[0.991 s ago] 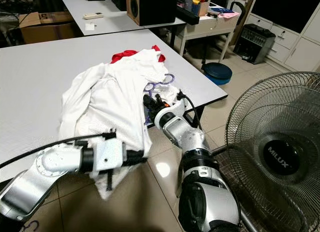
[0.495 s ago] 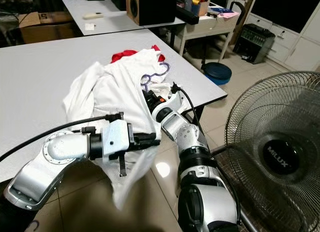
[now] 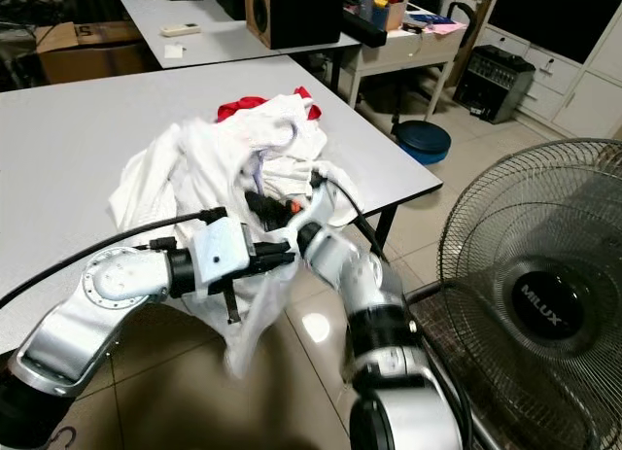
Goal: Hang hanger
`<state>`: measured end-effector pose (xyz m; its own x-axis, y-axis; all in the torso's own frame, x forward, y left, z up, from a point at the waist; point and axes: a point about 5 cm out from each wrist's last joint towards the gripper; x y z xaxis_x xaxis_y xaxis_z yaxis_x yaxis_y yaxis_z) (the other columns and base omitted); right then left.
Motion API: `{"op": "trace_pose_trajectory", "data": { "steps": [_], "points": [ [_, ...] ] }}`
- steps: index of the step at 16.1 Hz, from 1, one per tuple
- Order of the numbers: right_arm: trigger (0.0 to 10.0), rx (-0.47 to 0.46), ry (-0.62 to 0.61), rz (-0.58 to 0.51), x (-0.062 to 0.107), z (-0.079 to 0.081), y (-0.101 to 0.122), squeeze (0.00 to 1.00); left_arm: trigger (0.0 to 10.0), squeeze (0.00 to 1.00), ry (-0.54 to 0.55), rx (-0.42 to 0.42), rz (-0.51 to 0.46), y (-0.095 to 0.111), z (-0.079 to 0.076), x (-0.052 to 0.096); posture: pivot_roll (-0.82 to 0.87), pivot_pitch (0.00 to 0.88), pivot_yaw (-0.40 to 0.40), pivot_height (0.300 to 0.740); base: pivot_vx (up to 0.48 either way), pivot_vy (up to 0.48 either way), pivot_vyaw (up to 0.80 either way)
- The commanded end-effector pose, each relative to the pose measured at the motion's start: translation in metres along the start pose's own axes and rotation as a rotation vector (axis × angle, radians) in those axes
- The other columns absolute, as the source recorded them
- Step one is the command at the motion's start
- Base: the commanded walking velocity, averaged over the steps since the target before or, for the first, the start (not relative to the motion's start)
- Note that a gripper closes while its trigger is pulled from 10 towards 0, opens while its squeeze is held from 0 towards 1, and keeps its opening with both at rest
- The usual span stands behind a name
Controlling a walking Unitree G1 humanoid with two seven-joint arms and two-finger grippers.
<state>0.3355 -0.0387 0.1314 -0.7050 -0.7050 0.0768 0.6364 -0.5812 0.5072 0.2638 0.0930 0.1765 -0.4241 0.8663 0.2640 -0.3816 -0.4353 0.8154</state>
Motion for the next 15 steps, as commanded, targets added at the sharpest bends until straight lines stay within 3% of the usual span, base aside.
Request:
{"op": "trace_pose_trajectory", "data": {
  "steps": [1, 5, 6, 7, 8, 12, 15],
  "points": [
    [10.0, -0.039, 0.071, 0.036, -0.005, 0.014, -0.017, 0.0, 0.0, 0.0, 0.075, -0.023, 0.013, 0.001, 0.014, 0.008, 0.02, 0.0, -0.07, 0.74, 0.0, 0.0, 0.0],
    [10.0, 0.032, 0.098, 0.012, 0.013, 0.013, -0.006, 0.0, 0.0, 0.0, 0.09, -0.001, 0.08, -0.011, 0.017, 0.027, 0.01, 0.0, -0.064, 0.74, 0.0, 0.0, 0.0],
    [10.0, 0.042, 0.105, 0.013, 0.015, 0.015, -0.005, 0.0, 10.0, 0.0, 0.1, 0.005, 0.096, -0.014, 0.017, 0.027, 0.01, 0.0, -0.064, 0.74, 0.0, 0.0, 0.0],
    [10.0, 0.05, 0.107, 0.014, 0.016, 0.016, -0.005, 0.0, 10.0, 0.0, 0.096, 0.031, 0.106, -0.016, 0.015, 0.028, 0.01, 0.0, -0.059, 0.74, 0.0, 0.0, 0.0],
    [10.0, 0.054, 0.106, 0.01, 0.018, 0.017, -0.004, 0.0, 10.0, 1.0, 0.072, 0.074, 0.1, -0.016, 0.013, 0.03, 0.01, 0.0, -0.059, 0.74, 0.0, 0.0, 0.0],
    [10.0, 0.065, 0.1, -0.008, 0.023, 0.015, 0.004, 0.0, 10.0, 1.0, -0.001, 0.11, 0.101, -0.015, 0.01, 0.042, 0.01, 0.0, -0.061, 0.74, 0.0, 0.0, 0.0],
    [10.0, 0.08, 0.091, -0.007, 0.025, 0.013, 0.006, 0.0, 10.0, 1.0, 0.01, 0.125, 0.118, -0.017, 0.013, 0.048, 0.01, 0.0, -0.061, 0.74, 0.0, 0.0, 0.0]
  ]
}}
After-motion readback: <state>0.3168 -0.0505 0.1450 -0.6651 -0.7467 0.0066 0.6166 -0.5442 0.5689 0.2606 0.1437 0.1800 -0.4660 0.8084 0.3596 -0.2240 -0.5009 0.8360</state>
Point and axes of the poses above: a point about 5 cm out from each wrist's last joint towards the gripper, its own x axis pointing back from the gripper into the wrist, its own y axis along the axis of the wrist's last joint, z = x × y, and after that the axes turned 5 degrees about -x, right-handed
